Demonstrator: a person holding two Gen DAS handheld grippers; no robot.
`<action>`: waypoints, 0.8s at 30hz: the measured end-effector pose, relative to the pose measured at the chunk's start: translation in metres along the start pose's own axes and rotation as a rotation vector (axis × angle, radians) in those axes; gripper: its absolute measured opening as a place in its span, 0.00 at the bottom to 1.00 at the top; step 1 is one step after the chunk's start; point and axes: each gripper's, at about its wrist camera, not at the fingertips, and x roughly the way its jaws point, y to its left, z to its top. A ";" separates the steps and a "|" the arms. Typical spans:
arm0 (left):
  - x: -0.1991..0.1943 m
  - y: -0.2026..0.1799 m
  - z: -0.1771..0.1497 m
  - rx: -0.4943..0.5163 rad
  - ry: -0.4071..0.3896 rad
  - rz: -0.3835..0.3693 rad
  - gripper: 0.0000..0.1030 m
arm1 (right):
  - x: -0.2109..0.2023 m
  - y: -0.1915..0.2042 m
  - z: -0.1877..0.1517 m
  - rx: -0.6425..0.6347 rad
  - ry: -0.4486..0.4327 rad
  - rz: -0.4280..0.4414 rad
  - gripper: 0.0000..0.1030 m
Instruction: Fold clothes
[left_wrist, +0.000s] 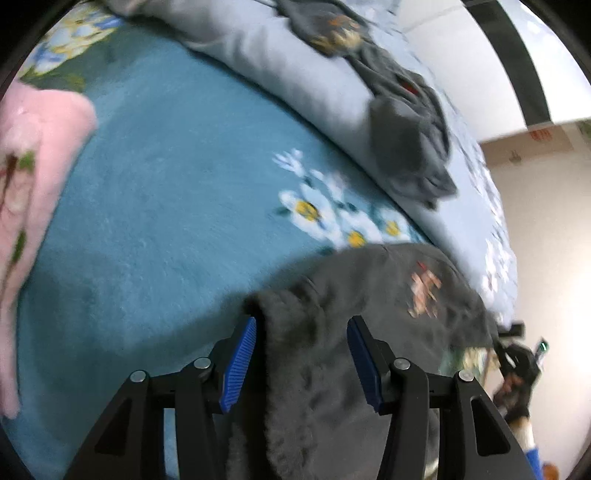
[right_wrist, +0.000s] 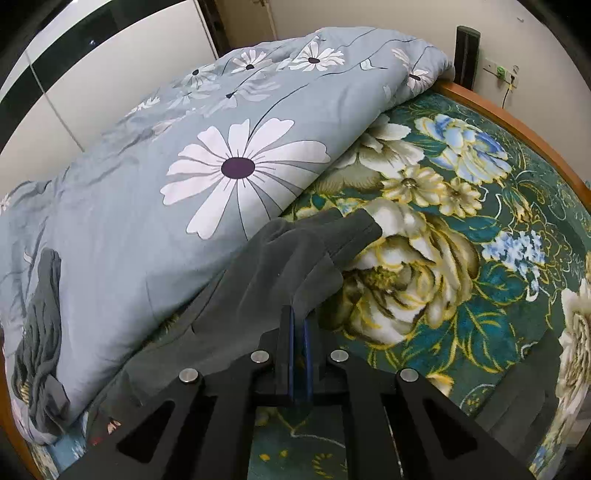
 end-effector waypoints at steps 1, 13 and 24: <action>0.006 0.001 -0.001 -0.012 0.048 -0.009 0.54 | 0.000 0.001 -0.001 -0.004 0.002 -0.003 0.04; 0.032 0.009 0.012 -0.082 0.047 -0.129 0.24 | -0.004 0.010 -0.003 -0.013 0.002 -0.015 0.04; -0.003 -0.028 0.026 0.142 -0.236 -0.040 0.18 | -0.037 0.025 0.023 -0.021 -0.144 0.056 0.04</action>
